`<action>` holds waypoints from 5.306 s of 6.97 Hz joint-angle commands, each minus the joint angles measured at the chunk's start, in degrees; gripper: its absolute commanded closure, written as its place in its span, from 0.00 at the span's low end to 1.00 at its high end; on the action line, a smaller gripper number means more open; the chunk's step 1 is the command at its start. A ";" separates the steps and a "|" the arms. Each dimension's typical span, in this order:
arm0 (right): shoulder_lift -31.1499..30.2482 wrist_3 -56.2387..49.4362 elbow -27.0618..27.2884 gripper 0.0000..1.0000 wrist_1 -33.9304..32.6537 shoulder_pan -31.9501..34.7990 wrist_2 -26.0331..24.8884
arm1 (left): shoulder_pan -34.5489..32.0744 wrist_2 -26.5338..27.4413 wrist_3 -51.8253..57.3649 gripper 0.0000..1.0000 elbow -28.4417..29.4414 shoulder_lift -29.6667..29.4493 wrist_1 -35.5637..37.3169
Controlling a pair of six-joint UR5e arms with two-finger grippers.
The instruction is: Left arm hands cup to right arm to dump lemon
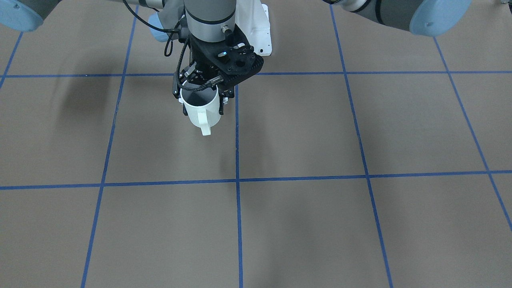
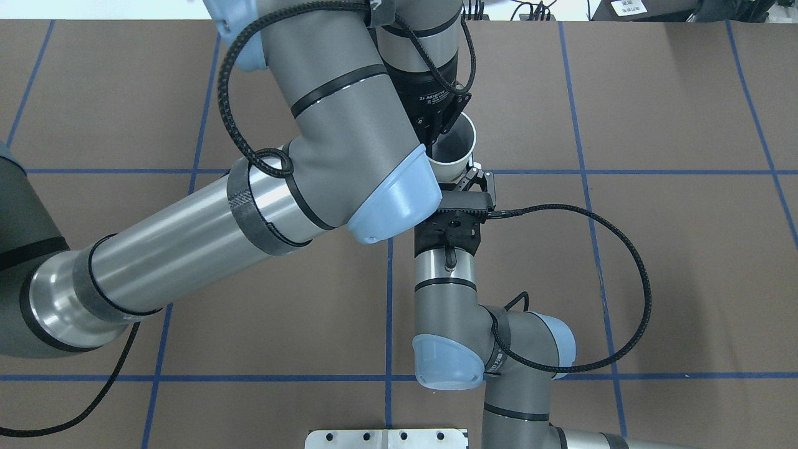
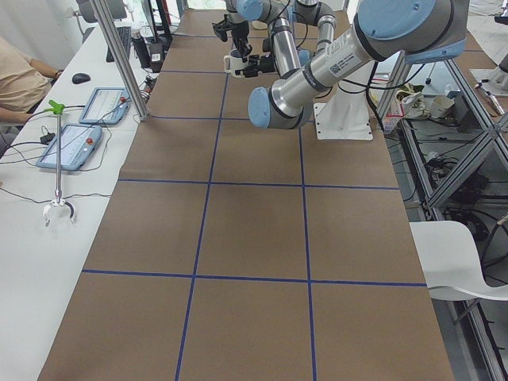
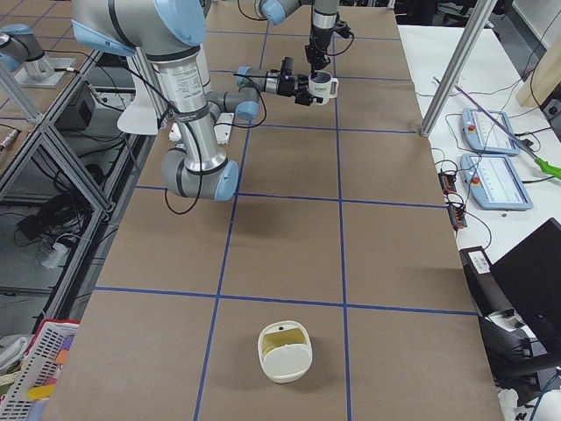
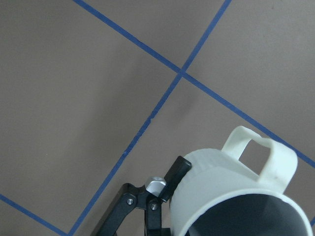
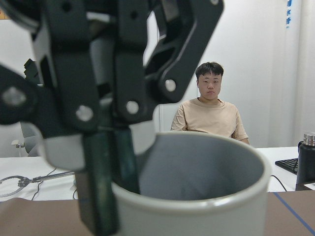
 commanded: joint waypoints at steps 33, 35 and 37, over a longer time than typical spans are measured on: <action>-43.24 -66.07 10.93 0.00 -17.88 71.99 116.31 | -40.67 -12.93 92.64 0.00 -19.01 66.50 -17.23; -42.72 -73.50 11.45 0.00 -27.61 77.01 116.33 | -44.65 -14.15 97.32 0.00 -13.58 66.77 -17.75; -42.19 -74.31 11.02 0.00 -28.86 77.38 116.33 | -44.66 -13.81 96.64 0.00 -12.24 66.86 -17.84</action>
